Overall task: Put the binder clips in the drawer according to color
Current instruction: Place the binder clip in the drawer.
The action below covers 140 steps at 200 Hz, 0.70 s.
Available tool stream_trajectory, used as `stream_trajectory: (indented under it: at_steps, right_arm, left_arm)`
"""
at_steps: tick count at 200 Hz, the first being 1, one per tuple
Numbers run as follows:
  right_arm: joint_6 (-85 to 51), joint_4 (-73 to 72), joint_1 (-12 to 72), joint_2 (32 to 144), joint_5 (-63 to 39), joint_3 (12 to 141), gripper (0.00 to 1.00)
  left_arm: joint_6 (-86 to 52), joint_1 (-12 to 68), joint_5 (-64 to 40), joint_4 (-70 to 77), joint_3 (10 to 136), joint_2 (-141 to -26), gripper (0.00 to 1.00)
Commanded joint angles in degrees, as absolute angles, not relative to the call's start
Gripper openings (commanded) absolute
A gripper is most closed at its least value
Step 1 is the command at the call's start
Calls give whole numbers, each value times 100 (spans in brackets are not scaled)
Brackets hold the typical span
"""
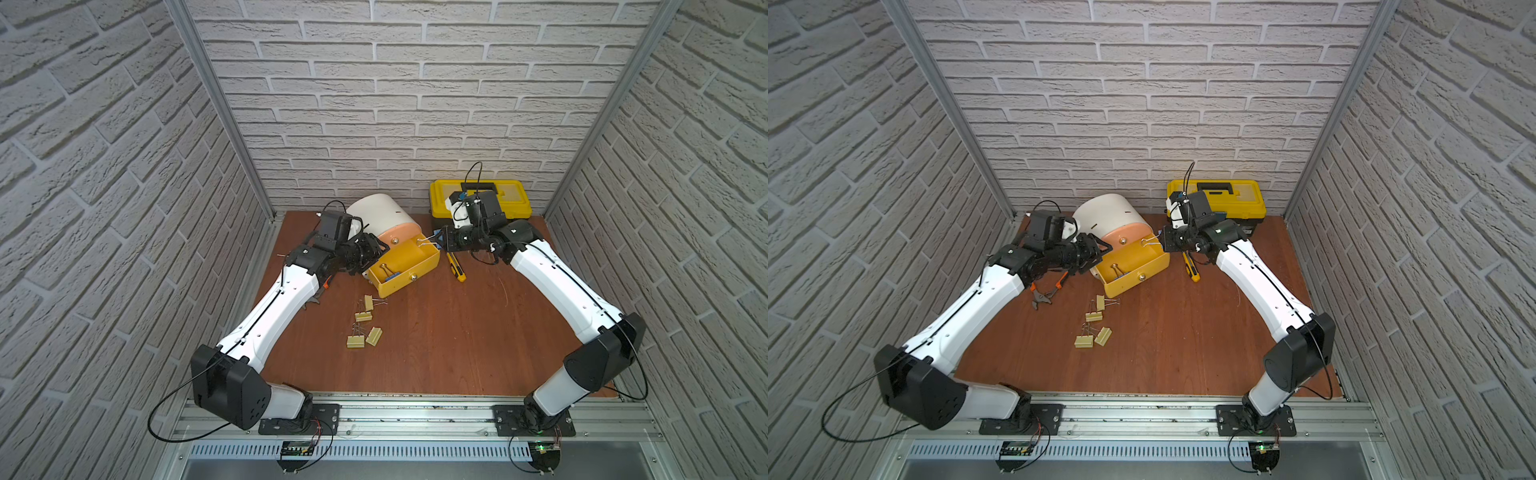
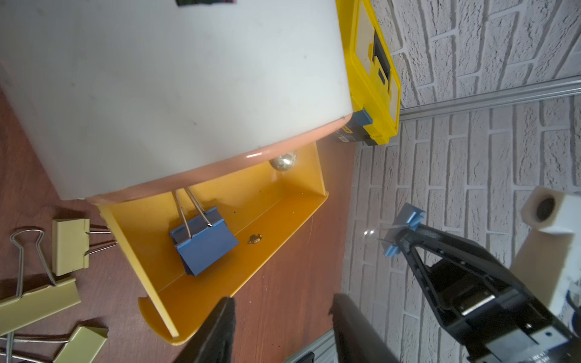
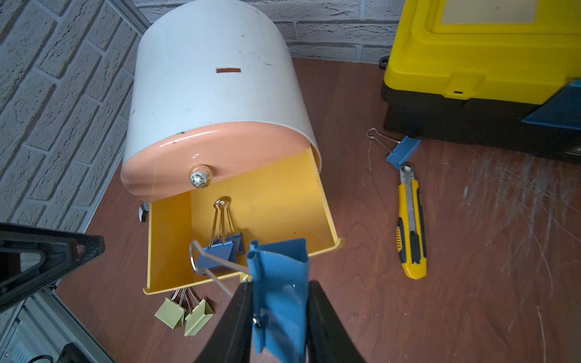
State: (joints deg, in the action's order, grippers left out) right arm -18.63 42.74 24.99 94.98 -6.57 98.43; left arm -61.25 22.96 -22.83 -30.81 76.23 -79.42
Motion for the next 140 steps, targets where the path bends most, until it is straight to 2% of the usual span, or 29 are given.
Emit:
stream_trajectory:
  at_steps: [1, 105, 140]
  right_arm:
    - [-1810, 4175, 2713, 9723, -782, 10195, 30]
    - [-1638, 4397, 3137, 10779, -615, 10988, 32]
    - [-1655, 4373, 3138, 10835, -550, 11021, 40]
  left_arm:
    - [-6020, 2244, -2338, -2836, 7630, -7828, 54]
    - [-6091, 1718, -2387, -2883, 6915, -7160, 55]
    - [-6091, 1636, -2438, -2909, 6820, -7079, 55]
